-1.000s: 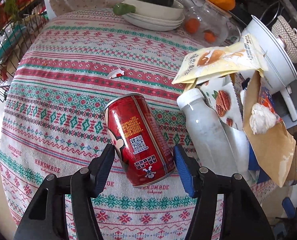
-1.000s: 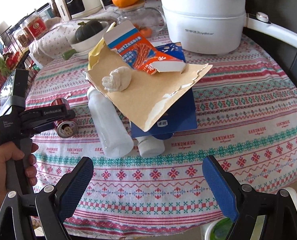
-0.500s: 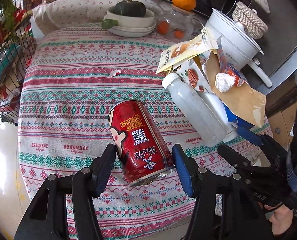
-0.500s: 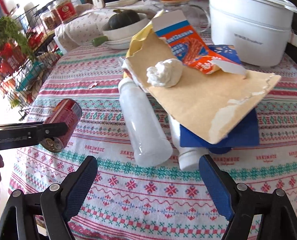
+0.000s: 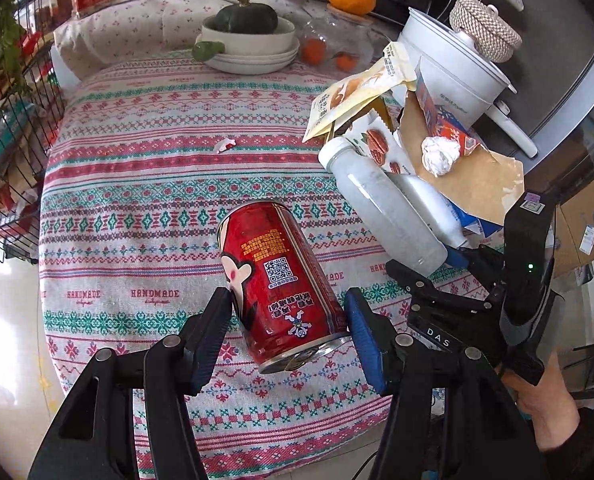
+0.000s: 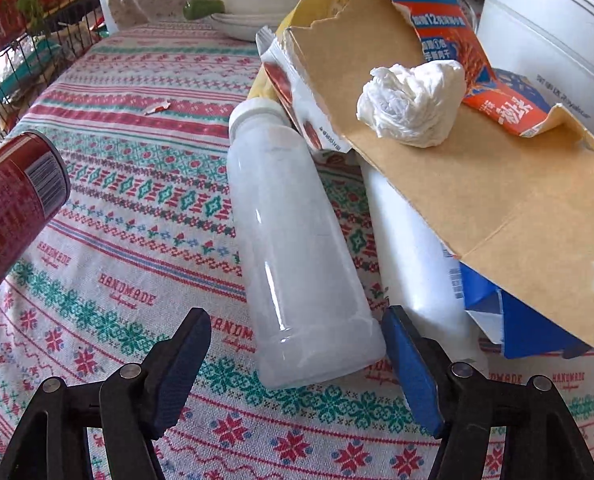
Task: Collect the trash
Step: 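Lift the red can with the left tool while the right tool grasps the white bottle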
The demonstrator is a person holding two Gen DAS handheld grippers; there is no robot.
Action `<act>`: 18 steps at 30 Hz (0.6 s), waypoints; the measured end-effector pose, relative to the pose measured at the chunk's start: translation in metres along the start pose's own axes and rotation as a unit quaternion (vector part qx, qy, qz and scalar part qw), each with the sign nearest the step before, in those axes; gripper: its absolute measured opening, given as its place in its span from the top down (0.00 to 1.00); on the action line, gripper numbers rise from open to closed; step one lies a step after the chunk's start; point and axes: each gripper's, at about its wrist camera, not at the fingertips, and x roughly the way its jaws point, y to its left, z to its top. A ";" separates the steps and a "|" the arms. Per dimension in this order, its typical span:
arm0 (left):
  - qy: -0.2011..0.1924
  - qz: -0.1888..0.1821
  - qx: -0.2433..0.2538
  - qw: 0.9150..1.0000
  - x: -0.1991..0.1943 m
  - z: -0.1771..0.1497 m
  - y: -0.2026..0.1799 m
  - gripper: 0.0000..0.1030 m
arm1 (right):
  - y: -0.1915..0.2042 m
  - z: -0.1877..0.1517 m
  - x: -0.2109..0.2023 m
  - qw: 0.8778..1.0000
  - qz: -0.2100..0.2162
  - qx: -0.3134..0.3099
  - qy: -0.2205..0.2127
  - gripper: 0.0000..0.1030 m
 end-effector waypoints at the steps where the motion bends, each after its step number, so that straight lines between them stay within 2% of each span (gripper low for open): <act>1: -0.001 0.000 -0.001 1.000 -0.001 0.000 0.001 0.41 | 0.000 -0.001 0.003 1.000 -0.003 -0.001 0.003 0.36; 3: -0.004 -0.004 -0.004 1.000 -0.005 -0.001 0.002 0.41 | -0.003 -0.003 0.003 1.000 0.007 0.007 0.006 0.46; 18: -0.035 -0.016 -0.010 0.999 -0.032 -0.016 0.001 0.44 | 0.005 -0.015 -0.086 0.995 0.084 0.017 -0.060 0.46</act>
